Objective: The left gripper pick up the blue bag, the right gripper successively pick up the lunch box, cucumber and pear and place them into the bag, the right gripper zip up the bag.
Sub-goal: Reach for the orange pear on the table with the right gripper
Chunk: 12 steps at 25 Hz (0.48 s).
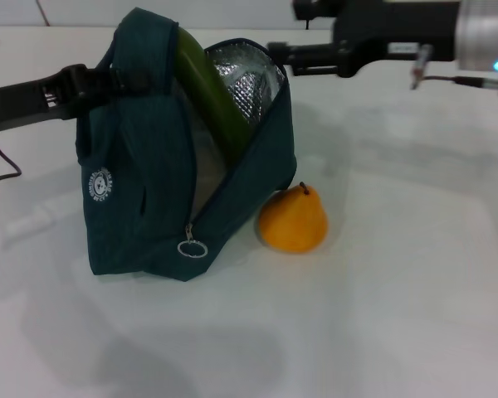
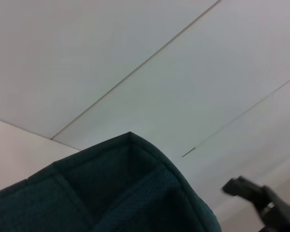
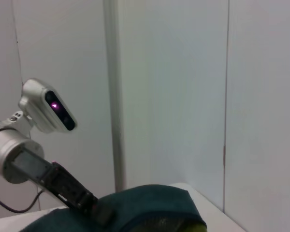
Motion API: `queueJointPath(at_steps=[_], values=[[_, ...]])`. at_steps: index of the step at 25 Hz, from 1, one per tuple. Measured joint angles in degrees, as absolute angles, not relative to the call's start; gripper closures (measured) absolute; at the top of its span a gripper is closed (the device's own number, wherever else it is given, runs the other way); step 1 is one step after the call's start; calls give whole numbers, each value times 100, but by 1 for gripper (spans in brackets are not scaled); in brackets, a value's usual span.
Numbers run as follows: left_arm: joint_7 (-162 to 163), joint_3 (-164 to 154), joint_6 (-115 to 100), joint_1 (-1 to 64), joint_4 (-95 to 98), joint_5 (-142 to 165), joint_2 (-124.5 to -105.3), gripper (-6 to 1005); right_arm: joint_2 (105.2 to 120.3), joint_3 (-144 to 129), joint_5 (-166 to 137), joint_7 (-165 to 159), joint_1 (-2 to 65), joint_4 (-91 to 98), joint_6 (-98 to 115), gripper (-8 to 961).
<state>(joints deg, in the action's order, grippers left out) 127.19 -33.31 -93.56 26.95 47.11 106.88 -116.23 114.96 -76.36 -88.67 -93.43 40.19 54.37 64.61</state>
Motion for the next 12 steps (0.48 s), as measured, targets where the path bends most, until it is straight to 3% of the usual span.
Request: queueJointPath(at_steps=[8, 12], values=[[12718, -3331, -9343, 2726, 4711, 10688, -11604, 932, 11401, -7072, -9853, -9682, 3483, 6137, 7925, 203], [12718, -3331, -9331, 2750, 4711, 10689, -11602, 932, 11487, -7067, -9917, -8952, 3018, 6100, 8157, 203]])
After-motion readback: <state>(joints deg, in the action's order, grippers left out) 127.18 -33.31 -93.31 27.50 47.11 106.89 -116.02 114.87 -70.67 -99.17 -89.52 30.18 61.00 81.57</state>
